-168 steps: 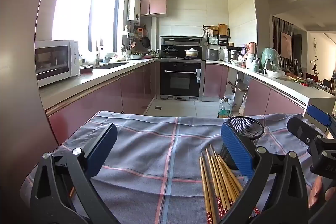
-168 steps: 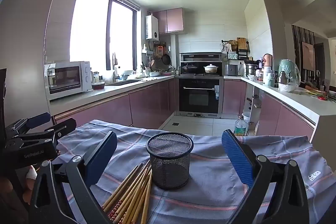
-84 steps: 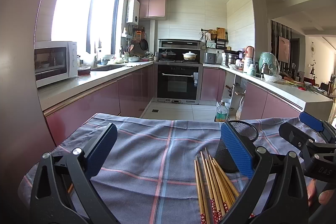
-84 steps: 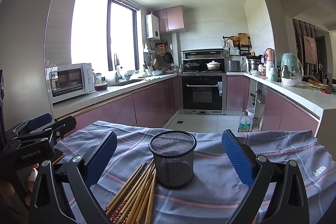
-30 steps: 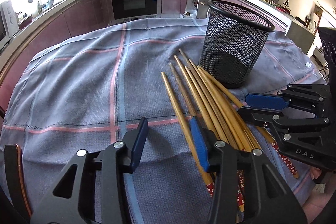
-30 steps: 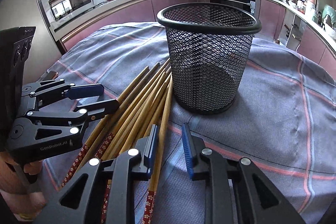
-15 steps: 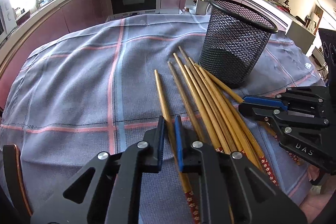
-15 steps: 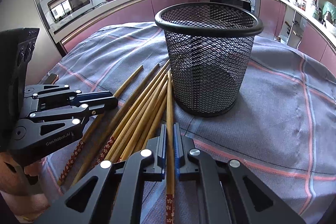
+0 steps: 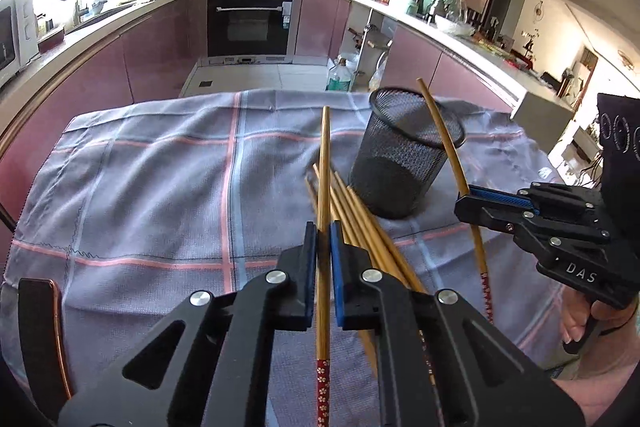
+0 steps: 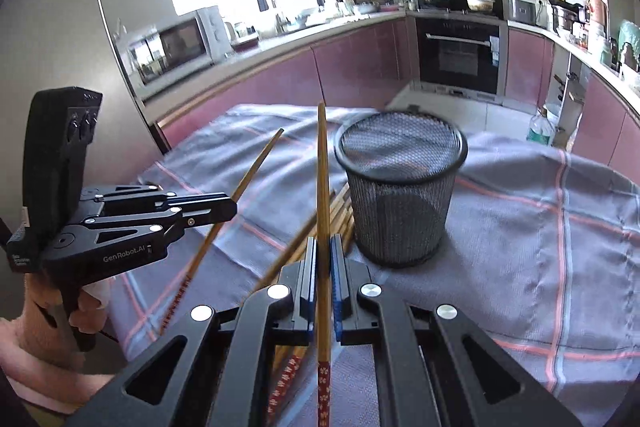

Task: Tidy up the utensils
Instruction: 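Lift both held chopsticks upright and carry them over the black mesh cup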

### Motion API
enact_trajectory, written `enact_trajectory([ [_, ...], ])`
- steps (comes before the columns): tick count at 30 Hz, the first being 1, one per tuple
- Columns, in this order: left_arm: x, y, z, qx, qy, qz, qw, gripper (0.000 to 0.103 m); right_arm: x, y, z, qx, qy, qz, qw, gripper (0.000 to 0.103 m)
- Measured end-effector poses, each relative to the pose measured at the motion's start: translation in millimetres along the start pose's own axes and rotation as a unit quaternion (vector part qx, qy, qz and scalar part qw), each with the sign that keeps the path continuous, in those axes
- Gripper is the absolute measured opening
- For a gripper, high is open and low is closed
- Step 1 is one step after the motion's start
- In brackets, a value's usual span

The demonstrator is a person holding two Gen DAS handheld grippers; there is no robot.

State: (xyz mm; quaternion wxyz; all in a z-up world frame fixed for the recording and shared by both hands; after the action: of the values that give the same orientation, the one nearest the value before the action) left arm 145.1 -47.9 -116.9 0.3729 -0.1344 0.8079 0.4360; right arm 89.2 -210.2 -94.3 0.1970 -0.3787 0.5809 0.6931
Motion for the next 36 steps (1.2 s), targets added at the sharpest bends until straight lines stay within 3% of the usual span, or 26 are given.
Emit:
enact_trajectory([
  [9, -59, 67, -44, 0.069, -0.032, -0.094, 0.9926, 0.008, -48, 44, -8, -0.020, -0.014, -0.083, 0.996, 0.005],
  [21, -135, 102, -76, 0.093, -0.037, -0.170, 0.9803, 0.008, -107, 65, -28, -0.002, -0.031, -0.153, 0.988, 0.005],
  [29, -170, 82, -96, 0.087, -0.049, -0.166, 0.9811, 0.008, -138, 57, -53, 0.022, -0.057, -0.174, 0.983, 0.005],
  [36, -165, 28, -96, 0.079, -0.066, -0.100, 0.9896, 0.008, -127, 11, -64, 0.040, -0.061, -0.129, 0.989, 0.005],
])
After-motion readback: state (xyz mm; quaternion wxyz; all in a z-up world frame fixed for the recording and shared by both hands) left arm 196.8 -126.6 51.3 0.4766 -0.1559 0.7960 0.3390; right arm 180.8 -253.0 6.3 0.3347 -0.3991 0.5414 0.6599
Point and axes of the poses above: each gripper's, at about its wrist camera, not at the fingertips, and y roughly against the way its jaws point, z to its left, x to its underside, the point moved 9 cm from there along -y, roughly the way its jaws point, and after that the axes turned 14 degrees about x, right-handed, at the moved point
